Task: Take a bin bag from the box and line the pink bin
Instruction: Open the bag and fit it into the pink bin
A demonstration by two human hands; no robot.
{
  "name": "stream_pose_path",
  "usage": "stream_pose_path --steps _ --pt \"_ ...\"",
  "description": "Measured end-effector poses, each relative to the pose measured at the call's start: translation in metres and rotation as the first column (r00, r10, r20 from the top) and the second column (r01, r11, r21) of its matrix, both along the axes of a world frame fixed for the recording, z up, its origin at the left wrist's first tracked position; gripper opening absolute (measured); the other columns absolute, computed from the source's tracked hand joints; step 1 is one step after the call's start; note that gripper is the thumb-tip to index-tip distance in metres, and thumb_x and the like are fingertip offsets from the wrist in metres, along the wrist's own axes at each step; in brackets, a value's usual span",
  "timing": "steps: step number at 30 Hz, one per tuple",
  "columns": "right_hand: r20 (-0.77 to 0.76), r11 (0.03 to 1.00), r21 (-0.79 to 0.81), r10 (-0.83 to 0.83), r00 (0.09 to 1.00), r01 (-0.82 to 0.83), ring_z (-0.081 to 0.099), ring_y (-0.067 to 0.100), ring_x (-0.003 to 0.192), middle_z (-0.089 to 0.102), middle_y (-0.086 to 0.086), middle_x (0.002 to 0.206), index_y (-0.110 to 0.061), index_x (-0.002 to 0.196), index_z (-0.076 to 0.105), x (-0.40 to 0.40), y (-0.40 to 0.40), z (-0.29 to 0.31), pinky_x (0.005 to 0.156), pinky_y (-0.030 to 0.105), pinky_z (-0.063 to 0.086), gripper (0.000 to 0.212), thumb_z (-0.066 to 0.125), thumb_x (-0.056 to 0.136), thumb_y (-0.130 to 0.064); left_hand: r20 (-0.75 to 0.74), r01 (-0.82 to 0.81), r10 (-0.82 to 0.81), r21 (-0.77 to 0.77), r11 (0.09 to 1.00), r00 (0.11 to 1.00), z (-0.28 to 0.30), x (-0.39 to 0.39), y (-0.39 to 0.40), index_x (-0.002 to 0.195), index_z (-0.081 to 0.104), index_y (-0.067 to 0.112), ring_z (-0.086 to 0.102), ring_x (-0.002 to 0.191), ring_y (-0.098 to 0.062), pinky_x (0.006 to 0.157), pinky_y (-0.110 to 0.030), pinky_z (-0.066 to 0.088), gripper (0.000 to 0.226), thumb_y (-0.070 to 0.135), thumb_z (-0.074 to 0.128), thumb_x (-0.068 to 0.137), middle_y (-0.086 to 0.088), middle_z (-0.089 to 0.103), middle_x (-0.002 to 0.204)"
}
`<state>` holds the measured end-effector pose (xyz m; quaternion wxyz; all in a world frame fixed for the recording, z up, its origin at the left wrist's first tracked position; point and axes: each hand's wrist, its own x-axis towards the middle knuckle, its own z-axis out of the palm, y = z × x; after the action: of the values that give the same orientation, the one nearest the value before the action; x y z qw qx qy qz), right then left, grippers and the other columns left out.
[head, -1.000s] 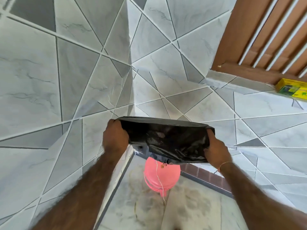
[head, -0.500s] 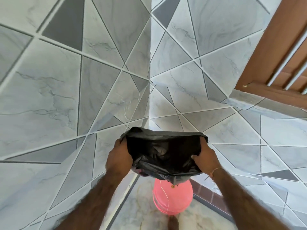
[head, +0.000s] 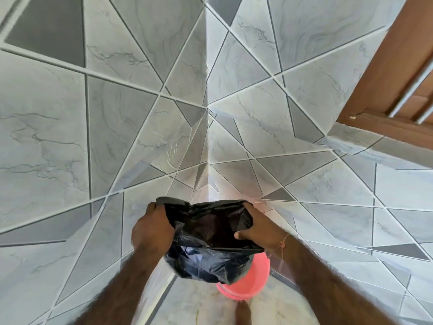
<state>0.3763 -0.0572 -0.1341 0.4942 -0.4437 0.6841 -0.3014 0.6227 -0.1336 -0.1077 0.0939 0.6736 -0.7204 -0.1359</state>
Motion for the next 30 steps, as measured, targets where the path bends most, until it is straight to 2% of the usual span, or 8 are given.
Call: stream_pose_path --steps 4,8,11,13,15,19,25,30 --pt "0.01 0.997 0.072 0.02 1.0 -0.021 0.067 0.015 0.101 0.068 -0.002 0.113 -0.027 0.133 0.044 -0.015 0.0 -0.013 0.08 0.024 0.057 0.076 0.077 0.068 -0.007 0.027 0.031 -0.034 0.104 0.994 0.999 -0.014 -0.011 0.002 0.125 0.048 0.017 0.063 0.105 -0.033 0.09 -0.042 0.05 0.037 0.019 0.054 0.088 -0.005 0.058 0.123" --pt "0.039 0.993 0.071 -0.1 0.994 0.097 0.064 0.007 0.097 0.065 -0.011 0.106 -0.031 0.127 0.039 -0.028 0.0 -0.03 0.064 0.007 0.05 0.069 0.071 0.075 0.003 -0.092 0.117 -0.102 0.179 0.977 0.991 -0.045 -0.031 0.006 0.122 0.047 0.023 0.064 0.107 -0.03 0.093 -0.043 0.052 0.041 0.024 0.062 0.084 -0.002 0.058 0.125" --pt "-0.031 0.982 0.065 -0.178 0.984 0.18 0.06 0.019 0.114 0.062 -0.006 0.121 -0.036 0.144 0.028 -0.038 -0.001 -0.051 0.092 0.026 0.053 0.09 0.073 0.071 -0.008 -0.142 0.153 -0.122 0.232 0.961 0.982 -0.068 -0.052 0.01 0.123 0.045 0.032 0.063 0.109 -0.027 0.095 -0.042 0.05 0.043 0.016 0.059 0.086 0.007 0.056 0.125" --pt "-0.068 0.968 0.093 -0.229 0.971 0.235 0.056 0.018 0.113 0.057 -0.008 0.121 -0.034 0.149 0.021 -0.047 -0.001 -0.064 0.103 0.029 0.043 0.094 0.072 0.075 -0.008 -0.152 0.206 -0.172 0.252 0.946 0.973 -0.089 -0.066 0.01 0.125 0.039 0.04 0.064 0.109 -0.026 0.095 -0.044 0.053 0.048 0.018 0.056 0.085 0.009 0.057 0.129" --pt "-0.112 0.951 0.114 -0.274 0.955 0.287 0.056 0.02 0.109 0.058 -0.004 0.119 -0.033 0.152 0.014 -0.06 0.0 -0.078 0.098 0.026 0.042 0.094 0.067 0.08 -0.004 -0.145 0.229 -0.195 0.28 0.932 0.97 -0.106 -0.081 0.008 0.131 0.037 0.037 0.064 0.111 -0.026 0.097 -0.044 0.052 0.049 0.02 0.054 0.088 0.007 0.055 0.135" --pt "-0.191 0.924 0.136 -0.329 0.925 0.357 0.06 0.033 0.117 0.064 0.004 0.125 -0.046 0.148 0.003 -0.09 0.002 -0.113 0.107 0.049 0.042 0.095 0.059 0.083 -0.005 -0.175 0.252 -0.204 0.323 0.912 0.963 -0.138 -0.111 -0.003 0.138 0.033 0.036 0.06 0.117 -0.026 0.102 -0.04 0.046 0.056 0.017 0.05 0.089 0.006 0.049 0.141" --pt "-0.298 0.885 0.159 -0.379 0.876 0.437 0.058 0.039 0.114 0.052 0.012 0.137 -0.041 0.15 0.006 -0.126 0.004 -0.158 0.097 0.046 0.048 0.093 0.053 0.08 0.0 -0.14 0.157 -0.113 0.365 0.918 0.984 -0.181 -0.136 -0.005 0.141 0.041 0.018 0.052 0.124 -0.025 0.106 -0.032 0.038 0.064 0.0 0.048 0.08 0.005 0.044 0.144" --pt "-0.334 0.868 0.267 -0.325 0.885 0.419 0.062 0.04 0.101 0.064 0.016 0.118 -0.039 0.149 0.008 -0.137 0.002 -0.206 0.087 0.045 0.054 0.091 0.052 0.078 -0.002 -0.094 0.106 -0.07 0.463 0.88 0.993 -0.218 -0.136 -0.004 0.149 0.026 0.015 0.051 0.126 -0.027 0.1 -0.035 0.043 0.07 0.016 0.057 0.086 -0.004 0.037 0.15"
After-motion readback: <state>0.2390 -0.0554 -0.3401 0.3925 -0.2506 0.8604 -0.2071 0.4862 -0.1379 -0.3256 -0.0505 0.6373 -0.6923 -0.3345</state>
